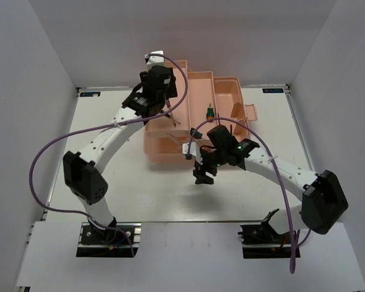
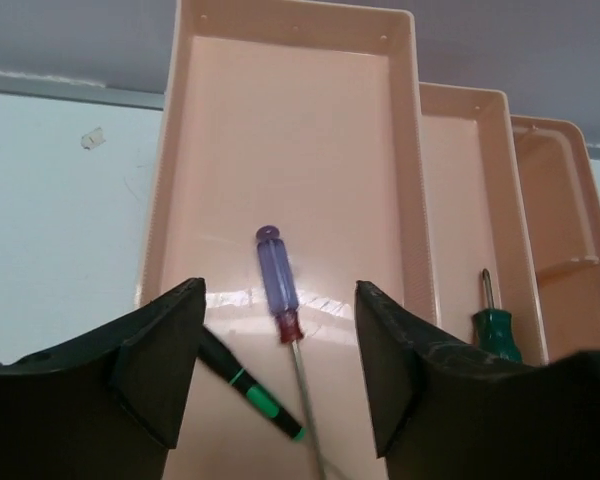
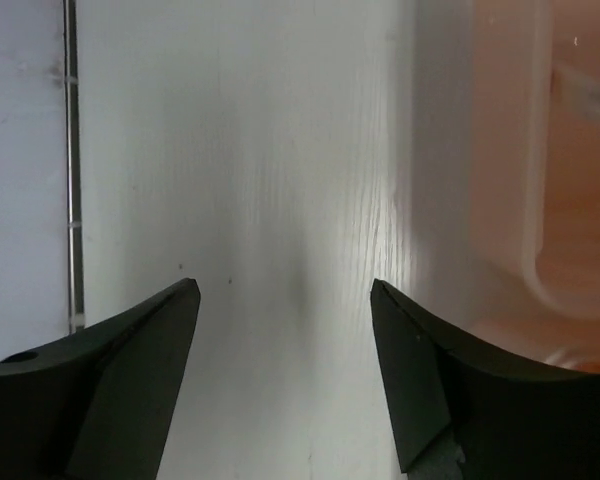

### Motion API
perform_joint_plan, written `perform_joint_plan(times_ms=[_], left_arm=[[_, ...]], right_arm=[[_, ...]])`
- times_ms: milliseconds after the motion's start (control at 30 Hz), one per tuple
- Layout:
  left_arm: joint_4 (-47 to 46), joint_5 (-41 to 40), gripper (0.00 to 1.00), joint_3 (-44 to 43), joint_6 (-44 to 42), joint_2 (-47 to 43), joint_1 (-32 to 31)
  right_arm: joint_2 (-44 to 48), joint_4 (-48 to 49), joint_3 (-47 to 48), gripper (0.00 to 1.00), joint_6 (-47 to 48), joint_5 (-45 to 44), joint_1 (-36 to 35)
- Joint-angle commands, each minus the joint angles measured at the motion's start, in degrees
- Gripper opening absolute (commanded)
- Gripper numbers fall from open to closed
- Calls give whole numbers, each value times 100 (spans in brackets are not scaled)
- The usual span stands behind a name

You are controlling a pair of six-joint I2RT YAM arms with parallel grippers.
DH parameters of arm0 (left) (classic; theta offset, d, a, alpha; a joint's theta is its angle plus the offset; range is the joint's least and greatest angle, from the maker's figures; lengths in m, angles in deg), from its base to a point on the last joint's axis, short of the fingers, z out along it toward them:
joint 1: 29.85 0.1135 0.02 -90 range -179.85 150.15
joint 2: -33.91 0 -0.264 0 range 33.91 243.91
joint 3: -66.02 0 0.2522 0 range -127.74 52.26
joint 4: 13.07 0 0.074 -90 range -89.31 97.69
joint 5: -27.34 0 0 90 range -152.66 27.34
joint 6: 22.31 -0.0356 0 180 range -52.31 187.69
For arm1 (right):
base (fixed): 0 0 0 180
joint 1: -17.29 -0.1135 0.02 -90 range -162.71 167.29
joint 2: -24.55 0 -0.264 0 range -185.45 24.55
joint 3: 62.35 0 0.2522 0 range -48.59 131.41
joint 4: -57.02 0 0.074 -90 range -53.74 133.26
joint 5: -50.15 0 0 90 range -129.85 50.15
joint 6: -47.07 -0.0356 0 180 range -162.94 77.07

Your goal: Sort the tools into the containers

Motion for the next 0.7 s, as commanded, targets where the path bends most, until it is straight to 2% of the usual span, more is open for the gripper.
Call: perform_joint_plan(times_ms=[0, 33, 67, 100, 133, 167, 233, 267, 333, 367, 467, 500, 533, 667], left_arm=[[68, 47, 69, 335, -79, -1268, 5], [16, 46, 55, 547, -80, -1558, 5], [16, -137, 17, 810, -80, -2230, 5], [16, -234, 4, 1430, -80, -2611, 5], [85, -357, 0, 1776, 7, -2989, 5], [156, -437, 0, 2475, 225, -3741, 5], [496, -490, 0, 3165, 523, -4457, 5], [708, -621, 12, 3464, 752, -4774, 5], [1216, -622, 17, 4290, 1340, -5607, 5], [1420, -622, 23, 4745, 1587, -5856, 5], [1946, -447, 36, 5372, 2368, -6524, 5], [2001, -359, 45, 5722, 2511, -6927, 5], [2002, -141, 49, 5900, 2626, -7105, 5], [2151, 177, 60, 6428, 3083, -7563, 5]], right_arm=[[-326, 985, 290, 74, 289, -140, -448], [-441, 950, 734, 69, 324, -271, -519], [-634, 993, 826, 67, 342, -455, -581], [-819, 1028, 1009, 67, 342, -700, -695], [-916, 1020, 1203, 63, 394, -851, -835], [-1196, 1081, 1379, 63, 377, -1200, -950], [-1399, 1056, 1573, 63, 412, -1326, -1038], [-1496, 1047, 1835, 63, 421, -1379, -1134], [-1750, 1020, 1986, 64, 447, -1598, -1188], [-1822, 1037, 2204, 64, 482, -1747, -1336], [-2173, 1256, 2364, 66, 553, -2301, -1495], [-2331, 1301, 2417, 66, 649, -2433, -1539], [-2506, 1545, 2417, 66, 667, -2765, -1574], [-3173, 1688, 2593, 65, 852, -3111, -1636]])
